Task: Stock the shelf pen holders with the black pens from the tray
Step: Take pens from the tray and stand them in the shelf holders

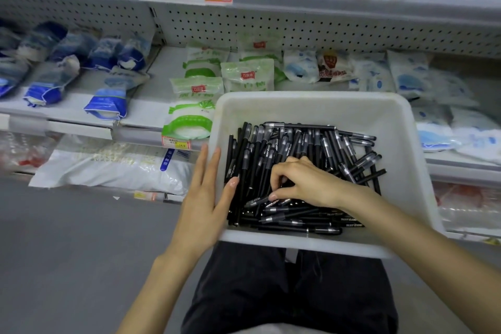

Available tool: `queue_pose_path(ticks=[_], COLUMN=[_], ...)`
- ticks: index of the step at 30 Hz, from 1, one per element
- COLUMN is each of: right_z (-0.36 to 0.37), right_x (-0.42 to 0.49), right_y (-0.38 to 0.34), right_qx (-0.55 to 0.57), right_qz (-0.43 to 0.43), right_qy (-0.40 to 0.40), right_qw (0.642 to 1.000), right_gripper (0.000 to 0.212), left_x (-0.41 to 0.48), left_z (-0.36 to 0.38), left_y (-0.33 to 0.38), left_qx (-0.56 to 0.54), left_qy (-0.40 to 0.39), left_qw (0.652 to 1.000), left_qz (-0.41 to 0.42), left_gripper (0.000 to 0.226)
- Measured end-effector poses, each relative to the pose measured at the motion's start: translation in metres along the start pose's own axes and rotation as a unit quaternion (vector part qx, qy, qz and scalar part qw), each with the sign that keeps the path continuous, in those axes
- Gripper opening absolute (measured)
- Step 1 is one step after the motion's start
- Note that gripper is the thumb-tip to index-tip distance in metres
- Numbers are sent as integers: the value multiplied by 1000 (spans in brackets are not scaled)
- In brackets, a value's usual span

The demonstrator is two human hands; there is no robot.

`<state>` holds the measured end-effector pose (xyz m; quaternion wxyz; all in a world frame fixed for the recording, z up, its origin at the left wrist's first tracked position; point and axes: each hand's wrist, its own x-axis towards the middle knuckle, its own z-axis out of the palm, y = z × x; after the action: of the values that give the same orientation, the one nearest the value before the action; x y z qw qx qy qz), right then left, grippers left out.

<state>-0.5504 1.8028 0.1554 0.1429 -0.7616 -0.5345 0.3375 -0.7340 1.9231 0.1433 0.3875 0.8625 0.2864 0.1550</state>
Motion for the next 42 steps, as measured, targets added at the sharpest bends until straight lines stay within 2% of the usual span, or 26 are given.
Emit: queue_pose_path(ticks=[4,6,17,23,30,35,39,42], right_z=[-18,-25,-7,6,15,16,-15,-59], right_x=[-10,-15,-21,-14,-9,-8,-21,-42], right_y=[-6,-6,1,-6,-10,-9,-24,-45], right_qx=[77,90,82,36,63,66,133,180], right_qz=[-32,-23,0,-2,-29,-37,-49,-73], right_qy=[14,10,31,39,20,2,40,105], right_qw=[996,996,996,999,997,997,989,975], right_gripper=[6,11,21,29,25,11,11,11], left_x=[3,5,3,4,3,4,5,14], left_z=[-3,-3,0,0,1,2,-7,-24], left_y=[1,2,1,0,-2,-2,4,22], left_qx=[-10,-17,-31,-32,-39,-29,-7,5], left_qy=[5,25,50,51,51,51,59,105], left_qw=[1000,1000,998,998,998,998,998,992], left_qz=[-5,1,-11,-12,-12,-14,18,74], left_gripper=[66,67,70,68,66,68,63,59])
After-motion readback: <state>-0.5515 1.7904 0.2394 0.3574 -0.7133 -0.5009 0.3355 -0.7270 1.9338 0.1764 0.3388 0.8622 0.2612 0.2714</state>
